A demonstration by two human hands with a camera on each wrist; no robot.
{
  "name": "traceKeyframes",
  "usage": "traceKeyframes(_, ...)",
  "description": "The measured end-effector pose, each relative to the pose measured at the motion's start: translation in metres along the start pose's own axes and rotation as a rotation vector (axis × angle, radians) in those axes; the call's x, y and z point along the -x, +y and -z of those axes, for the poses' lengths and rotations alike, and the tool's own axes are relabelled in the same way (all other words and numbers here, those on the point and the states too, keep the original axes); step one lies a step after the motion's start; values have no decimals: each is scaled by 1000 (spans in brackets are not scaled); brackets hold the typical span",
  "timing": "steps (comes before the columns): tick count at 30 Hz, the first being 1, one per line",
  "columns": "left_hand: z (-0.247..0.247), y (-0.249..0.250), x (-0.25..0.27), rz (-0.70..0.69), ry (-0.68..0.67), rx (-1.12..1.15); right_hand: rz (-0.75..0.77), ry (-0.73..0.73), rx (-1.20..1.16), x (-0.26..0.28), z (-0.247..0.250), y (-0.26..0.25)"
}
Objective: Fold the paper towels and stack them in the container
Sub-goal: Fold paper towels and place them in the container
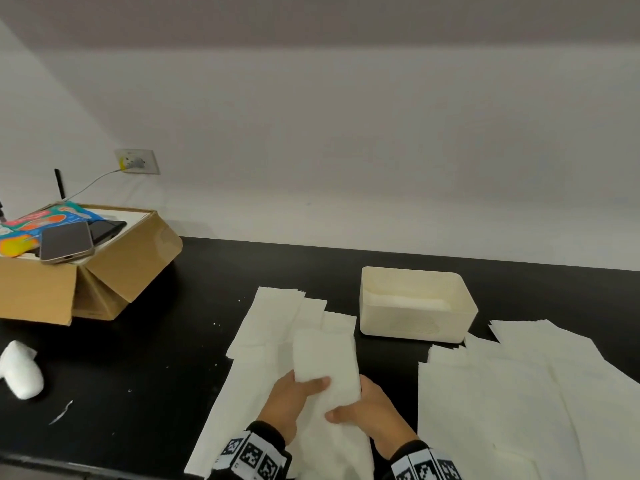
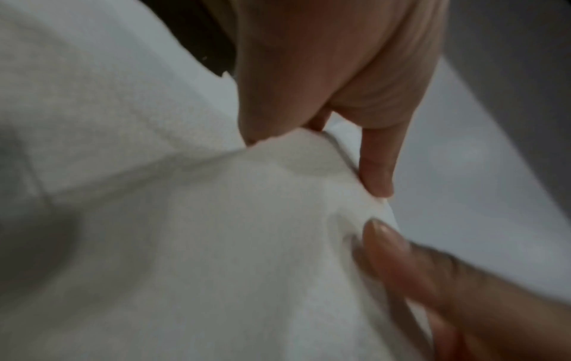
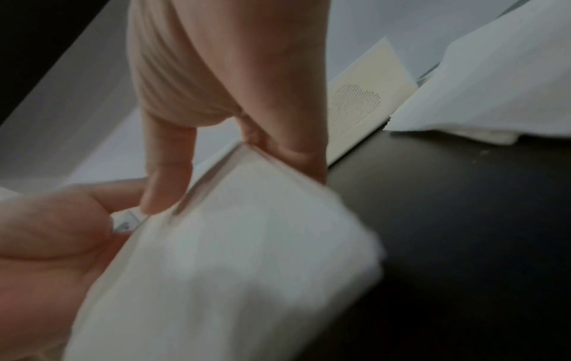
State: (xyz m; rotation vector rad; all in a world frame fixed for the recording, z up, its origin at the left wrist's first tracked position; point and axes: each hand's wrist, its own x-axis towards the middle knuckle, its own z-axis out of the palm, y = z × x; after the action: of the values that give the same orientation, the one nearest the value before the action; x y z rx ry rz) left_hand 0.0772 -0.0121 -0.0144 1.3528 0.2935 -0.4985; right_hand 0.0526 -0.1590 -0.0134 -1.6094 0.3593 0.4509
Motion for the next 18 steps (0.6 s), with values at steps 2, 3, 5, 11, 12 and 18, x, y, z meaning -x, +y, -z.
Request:
traceKeyframes(2, 0, 3, 3, -23, -51, 149, 0, -56, 95, 9, 8, -3)
traceKeyframes(3, -1, 6, 5, -44, -67, 190, 0, -78, 158, 13, 13, -4)
traceKeyframes(5, -3, 9, 6, -86, -80, 260, 12, -72, 274, 22, 27, -7)
traceKeyframes(11, -2, 12, 8, -172, -65, 177, 149, 308, 113, 48, 90, -15)
traceKeyframes(12, -4, 10, 10, -189, -79, 71, 181, 353, 64, 50, 98, -14)
traceKeyframes(18, -25, -9, 7, -208, -64, -387, 227, 401, -84, 53, 121, 10)
